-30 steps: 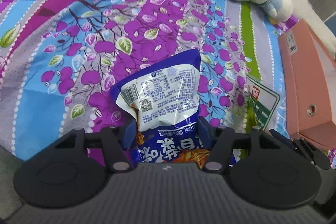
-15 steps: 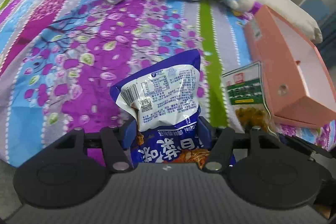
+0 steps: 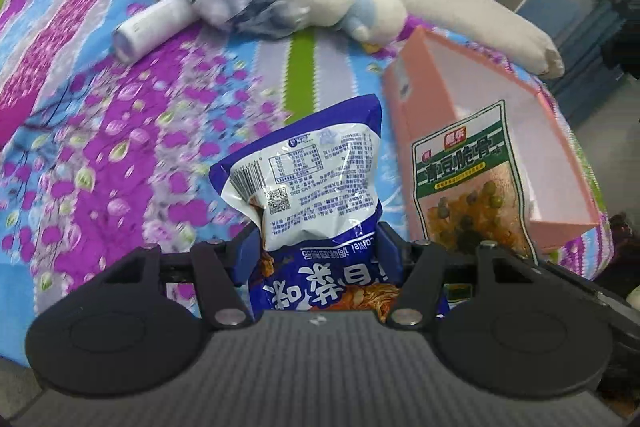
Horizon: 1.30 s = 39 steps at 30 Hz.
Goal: Organize snacks
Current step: 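Carry blue bag with left tool while right tool carries green pack into pink box, open both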
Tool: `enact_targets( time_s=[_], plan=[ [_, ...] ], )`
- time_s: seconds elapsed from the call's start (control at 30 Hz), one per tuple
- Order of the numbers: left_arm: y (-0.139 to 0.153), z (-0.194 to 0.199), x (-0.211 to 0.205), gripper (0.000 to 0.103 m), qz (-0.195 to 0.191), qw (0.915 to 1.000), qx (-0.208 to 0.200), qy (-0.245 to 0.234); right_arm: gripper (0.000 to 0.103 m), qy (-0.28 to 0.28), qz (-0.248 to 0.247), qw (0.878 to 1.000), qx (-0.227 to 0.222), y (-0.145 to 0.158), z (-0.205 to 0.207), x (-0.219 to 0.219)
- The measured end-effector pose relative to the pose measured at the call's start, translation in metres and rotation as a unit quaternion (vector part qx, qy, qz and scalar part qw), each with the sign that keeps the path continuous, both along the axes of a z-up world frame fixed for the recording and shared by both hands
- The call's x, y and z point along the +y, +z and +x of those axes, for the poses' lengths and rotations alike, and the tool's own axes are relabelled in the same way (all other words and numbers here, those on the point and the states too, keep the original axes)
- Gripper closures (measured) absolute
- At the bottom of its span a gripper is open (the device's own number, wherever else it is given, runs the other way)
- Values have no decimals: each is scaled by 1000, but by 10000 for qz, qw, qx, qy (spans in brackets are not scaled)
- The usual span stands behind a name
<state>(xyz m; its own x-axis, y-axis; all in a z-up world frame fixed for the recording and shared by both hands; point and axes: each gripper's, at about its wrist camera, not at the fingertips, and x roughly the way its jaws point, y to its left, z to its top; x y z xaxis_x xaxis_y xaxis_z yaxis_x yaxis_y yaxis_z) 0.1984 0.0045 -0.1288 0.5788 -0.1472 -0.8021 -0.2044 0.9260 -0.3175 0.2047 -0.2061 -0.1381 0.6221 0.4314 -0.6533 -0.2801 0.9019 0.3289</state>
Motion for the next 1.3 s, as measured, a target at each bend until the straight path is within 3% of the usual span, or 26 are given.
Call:
enact_targets(
  time_s=[0.43, 0.7, 0.83, 1.0, 1.3],
  plan=[
    [90, 62, -42, 37, -127, 9934, -850, -756, 87, -418, 288, 9963, -688, 90, 28, -40],
    [119, 119, -76, 37, -243, 9871, -1144, -1097, 87, -615, 238, 9926, -1015, 110, 61, -68],
    [112, 152, -95, 37, -319, 9850, -1150, -1250, 87, -787, 224, 9916, -1000, 103, 84, -87],
    [82, 201, -121, 37, -349, 9843, -873, -1493, 87, -1071, -48, 9906, -854, 77, 116, -108],
    [8, 262, -154, 37, -190, 9812, -164, -1915, 86, -1490, -271, 9884, 64, 4, 162, -138]
  ],
)
